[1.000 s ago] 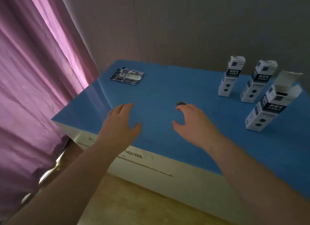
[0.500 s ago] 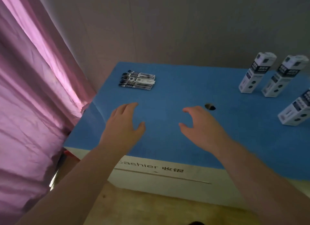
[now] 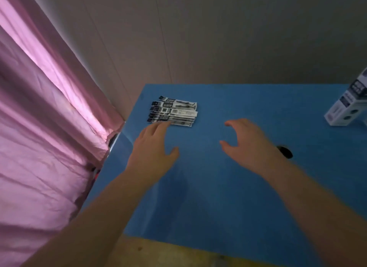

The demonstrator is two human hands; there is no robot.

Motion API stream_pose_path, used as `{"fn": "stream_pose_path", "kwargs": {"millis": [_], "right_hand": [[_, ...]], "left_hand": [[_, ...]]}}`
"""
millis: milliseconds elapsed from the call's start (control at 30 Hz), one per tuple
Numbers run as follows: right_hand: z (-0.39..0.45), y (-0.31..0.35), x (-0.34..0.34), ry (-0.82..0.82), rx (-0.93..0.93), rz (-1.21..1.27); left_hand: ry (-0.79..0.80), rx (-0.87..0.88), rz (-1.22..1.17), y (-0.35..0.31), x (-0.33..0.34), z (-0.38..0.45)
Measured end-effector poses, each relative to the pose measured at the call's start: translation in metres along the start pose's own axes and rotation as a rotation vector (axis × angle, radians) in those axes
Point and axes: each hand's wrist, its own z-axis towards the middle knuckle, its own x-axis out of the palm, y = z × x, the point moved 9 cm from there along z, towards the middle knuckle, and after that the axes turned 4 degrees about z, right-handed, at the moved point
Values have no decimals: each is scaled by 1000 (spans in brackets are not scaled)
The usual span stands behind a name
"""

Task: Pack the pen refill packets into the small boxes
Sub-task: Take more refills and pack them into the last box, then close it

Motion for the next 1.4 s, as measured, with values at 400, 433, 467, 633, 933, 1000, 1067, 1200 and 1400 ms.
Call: {"fn": "stream_pose_path", "kwargs": {"millis": [400,433,467,633,933,1000,1067,1200,1400], "right_hand": [[55,-8,25,28,63,9],[59,-8,27,21,69,12],[62,-8,29,17,79,16],[73,-8,42,-9,124,2],[85,3,59,-12,152,-4],[88,4,60,-11,164,0],[92,6,60,-25,160,-9],[99,13,57,-62,150,-1],[99,24,57,-52,152,-10]], "left_hand": [[271,97,207,57,74,106],[297,120,239,64,83,117],[313,155,275,70,89,128],[398,310,387,85,107,193],[642,484,659,72,136,255],[589,514,636,64,135,257],[536,535,566,56,135,257],[492,502,493,52,137,253],[480,354,521,60,135,242]]}}
